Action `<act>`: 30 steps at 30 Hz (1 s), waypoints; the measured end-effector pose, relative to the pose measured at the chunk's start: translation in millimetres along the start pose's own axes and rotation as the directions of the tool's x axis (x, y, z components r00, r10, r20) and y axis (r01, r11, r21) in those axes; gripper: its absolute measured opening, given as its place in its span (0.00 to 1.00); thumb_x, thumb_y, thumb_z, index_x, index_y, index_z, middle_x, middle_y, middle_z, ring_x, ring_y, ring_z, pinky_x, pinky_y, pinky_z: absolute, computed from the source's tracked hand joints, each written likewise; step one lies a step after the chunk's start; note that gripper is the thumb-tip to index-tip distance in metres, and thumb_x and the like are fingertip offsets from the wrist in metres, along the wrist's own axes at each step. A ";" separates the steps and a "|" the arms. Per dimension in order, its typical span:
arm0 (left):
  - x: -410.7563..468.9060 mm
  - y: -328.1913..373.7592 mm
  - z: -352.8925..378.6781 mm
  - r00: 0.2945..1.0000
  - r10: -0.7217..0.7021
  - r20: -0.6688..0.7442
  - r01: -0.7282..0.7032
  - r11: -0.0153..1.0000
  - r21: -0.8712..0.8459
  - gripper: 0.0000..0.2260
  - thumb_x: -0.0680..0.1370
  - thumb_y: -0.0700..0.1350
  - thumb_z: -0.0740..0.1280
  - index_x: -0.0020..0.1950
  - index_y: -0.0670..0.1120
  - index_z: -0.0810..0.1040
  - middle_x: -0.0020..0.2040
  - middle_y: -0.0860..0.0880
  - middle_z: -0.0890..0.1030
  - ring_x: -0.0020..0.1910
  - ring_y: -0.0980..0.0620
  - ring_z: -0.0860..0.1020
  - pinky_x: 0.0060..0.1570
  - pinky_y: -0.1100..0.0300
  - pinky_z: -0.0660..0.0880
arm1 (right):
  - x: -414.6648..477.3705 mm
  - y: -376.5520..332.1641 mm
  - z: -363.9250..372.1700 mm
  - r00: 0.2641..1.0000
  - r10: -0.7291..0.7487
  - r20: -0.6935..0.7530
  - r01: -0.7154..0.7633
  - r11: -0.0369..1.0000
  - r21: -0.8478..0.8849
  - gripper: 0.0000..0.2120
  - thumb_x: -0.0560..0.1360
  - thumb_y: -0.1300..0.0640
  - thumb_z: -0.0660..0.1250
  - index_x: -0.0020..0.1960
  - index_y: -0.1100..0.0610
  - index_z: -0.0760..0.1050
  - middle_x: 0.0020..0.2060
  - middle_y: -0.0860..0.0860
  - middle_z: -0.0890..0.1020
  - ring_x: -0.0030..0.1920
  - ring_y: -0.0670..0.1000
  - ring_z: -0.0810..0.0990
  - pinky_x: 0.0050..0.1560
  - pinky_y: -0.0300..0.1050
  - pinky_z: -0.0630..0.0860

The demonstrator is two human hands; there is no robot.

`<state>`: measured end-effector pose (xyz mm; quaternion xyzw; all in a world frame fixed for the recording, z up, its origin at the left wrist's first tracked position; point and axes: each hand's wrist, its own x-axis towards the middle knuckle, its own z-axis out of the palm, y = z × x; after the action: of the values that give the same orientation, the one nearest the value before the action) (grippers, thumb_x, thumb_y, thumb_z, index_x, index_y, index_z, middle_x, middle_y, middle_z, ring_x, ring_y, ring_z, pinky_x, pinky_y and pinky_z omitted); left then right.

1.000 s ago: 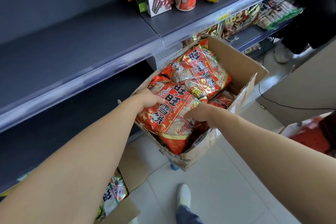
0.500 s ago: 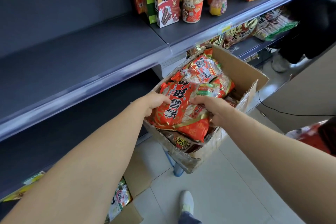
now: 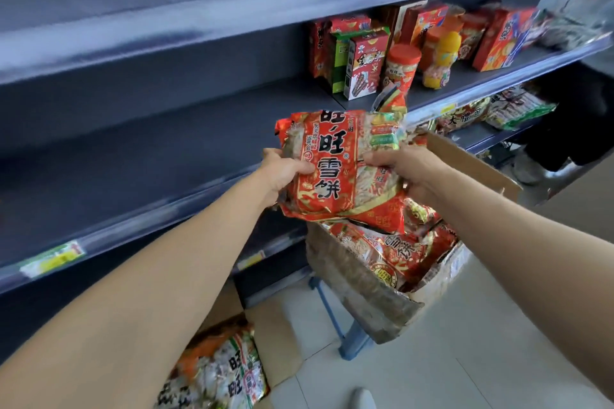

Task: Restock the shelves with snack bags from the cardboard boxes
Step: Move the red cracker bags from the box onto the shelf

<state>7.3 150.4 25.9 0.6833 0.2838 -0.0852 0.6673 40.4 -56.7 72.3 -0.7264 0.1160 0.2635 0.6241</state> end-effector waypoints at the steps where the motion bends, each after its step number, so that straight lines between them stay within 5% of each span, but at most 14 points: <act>1: -4.9 0.2 -21.5 0.999 -0.004 -0.047 0.003 1.000 -0.015 0.30 0.70 0.41 0.75 0.63 0.48 0.59 0.56 0.44 0.77 0.54 0.43 0.80 0.57 0.43 0.76 | -1.4 -3.8 19.9 0.999 -0.031 0.017 0.031 0.999 -0.010 0.12 0.70 0.63 0.74 0.52 0.62 0.77 0.39 0.54 0.86 0.34 0.51 0.86 0.31 0.43 0.80; 5: -31.2 -10.5 -126.4 0.974 0.000 -0.228 -0.016 0.997 -0.070 0.25 0.68 0.43 0.77 0.59 0.42 0.69 0.50 0.46 0.83 0.46 0.47 0.83 0.52 0.47 0.79 | 1.1 -12.2 124.7 0.987 -0.121 0.102 0.126 0.991 -0.049 0.26 0.68 0.62 0.75 0.63 0.63 0.70 0.49 0.57 0.84 0.41 0.55 0.86 0.33 0.48 0.82; 8: -52.6 -26.6 -207.1 0.933 0.041 -0.358 -0.081 0.992 -0.098 0.21 0.70 0.41 0.75 0.62 0.43 0.73 0.53 0.46 0.83 0.48 0.49 0.82 0.50 0.52 0.78 | 1.2 -13.9 213.5 0.968 -0.158 0.193 0.171 0.984 -0.051 0.36 0.67 0.63 0.76 0.70 0.59 0.62 0.55 0.56 0.81 0.47 0.57 0.85 0.45 0.58 0.82; 11: -69.1 -45.5 -275.7 0.869 0.072 -0.489 -0.141 0.984 -0.106 0.22 0.71 0.38 0.74 0.62 0.43 0.72 0.55 0.48 0.80 0.50 0.50 0.80 0.50 0.54 0.76 | -3.3 -12.5 293.2 0.941 -0.216 0.259 0.251 0.962 -0.108 0.30 0.69 0.65 0.74 0.67 0.59 0.65 0.56 0.53 0.80 0.52 0.54 0.82 0.52 0.56 0.80; 14: -73.7 -53.5 -330.8 0.821 0.082 -0.565 -0.165 0.981 -0.098 0.23 0.72 0.35 0.72 0.65 0.43 0.71 0.56 0.48 0.79 0.51 0.50 0.78 0.49 0.55 0.75 | -2.5 -13.3 354.7 0.912 -0.263 0.315 0.320 0.936 -0.146 0.24 0.71 0.66 0.71 0.65 0.57 0.68 0.52 0.49 0.79 0.51 0.51 0.80 0.46 0.46 0.78; 18: -62.5 -57.3 -382.8 0.813 0.053 -0.580 -0.113 0.991 -0.067 0.30 0.72 0.35 0.70 0.73 0.47 0.67 0.65 0.47 0.76 0.60 0.46 0.77 0.61 0.47 0.74 | 13.4 -15.1 407.9 0.895 -0.282 0.347 0.354 0.920 -0.167 0.22 0.72 0.67 0.69 0.63 0.55 0.70 0.50 0.48 0.79 0.51 0.51 0.79 0.47 0.45 0.76; 24: -34.5 -57.3 -417.0 0.791 0.063 -0.608 -0.139 0.987 -0.078 0.29 0.74 0.30 0.65 0.73 0.47 0.66 0.65 0.49 0.77 0.60 0.48 0.76 0.54 0.55 0.74 | 90.5 -13.4 471.8 0.907 -0.259 0.332 0.377 0.851 -0.366 0.31 0.59 0.47 0.69 0.62 0.36 0.67 0.61 0.51 0.76 0.59 0.58 0.76 0.61 0.55 0.75; 26: -18.1 -56.4 -425.9 0.783 0.051 -0.620 -0.159 0.980 -0.120 0.29 0.75 0.30 0.64 0.74 0.49 0.65 0.65 0.51 0.76 0.61 0.49 0.75 0.45 0.61 0.71 | 100.0 -16.7 486.2 0.906 -0.256 0.338 0.380 0.843 -0.380 0.33 0.60 0.46 0.69 0.64 0.35 0.65 0.61 0.51 0.76 0.59 0.57 0.77 0.61 0.54 0.75; 30: 14.3 -55.4 -440.9 0.747 0.025 -0.665 -0.197 0.963 -0.185 0.27 0.76 0.30 0.63 0.70 0.52 0.69 0.57 0.52 0.77 0.58 0.49 0.76 0.50 0.56 0.72 | 131.5 -23.6 513.5 0.891 -0.280 0.358 0.417 0.816 -0.400 0.34 0.61 0.48 0.67 0.65 0.32 0.63 0.60 0.51 0.77 0.56 0.58 0.78 0.57 0.56 0.78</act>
<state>-124.4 574.8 12.9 0.5982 0.4666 0.2356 0.6074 39.6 465.9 -19.4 -0.8182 -0.1774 0.2642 0.4788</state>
